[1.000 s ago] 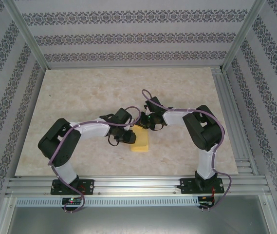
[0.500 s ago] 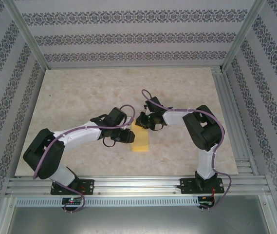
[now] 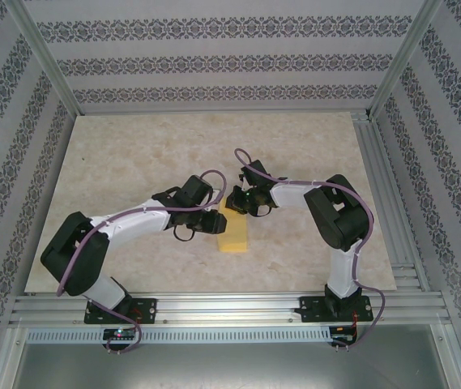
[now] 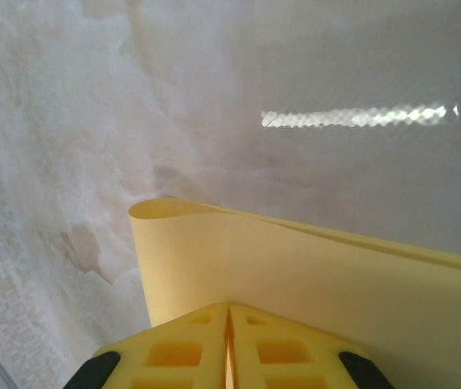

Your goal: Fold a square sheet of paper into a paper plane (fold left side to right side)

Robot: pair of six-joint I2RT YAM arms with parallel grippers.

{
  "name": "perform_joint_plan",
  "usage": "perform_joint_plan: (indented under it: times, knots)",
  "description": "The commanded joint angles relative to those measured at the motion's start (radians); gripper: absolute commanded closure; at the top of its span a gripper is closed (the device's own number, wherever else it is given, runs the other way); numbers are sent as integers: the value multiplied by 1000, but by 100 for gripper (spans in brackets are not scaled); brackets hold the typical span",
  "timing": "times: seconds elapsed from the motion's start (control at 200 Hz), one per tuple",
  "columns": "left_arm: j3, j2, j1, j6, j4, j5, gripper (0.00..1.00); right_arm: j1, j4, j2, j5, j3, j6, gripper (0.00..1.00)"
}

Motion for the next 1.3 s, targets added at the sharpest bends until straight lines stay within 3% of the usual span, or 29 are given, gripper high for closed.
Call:
perform_joint_plan:
  times: [0.0,1.299]
  knots:
    - [23,-1,8,-26,59,-16,64,7,-97,24,92,-18,-24,90]
    - [-79,101,10,-77,219,40,66,14,-120,13,105,-15,-30,90]
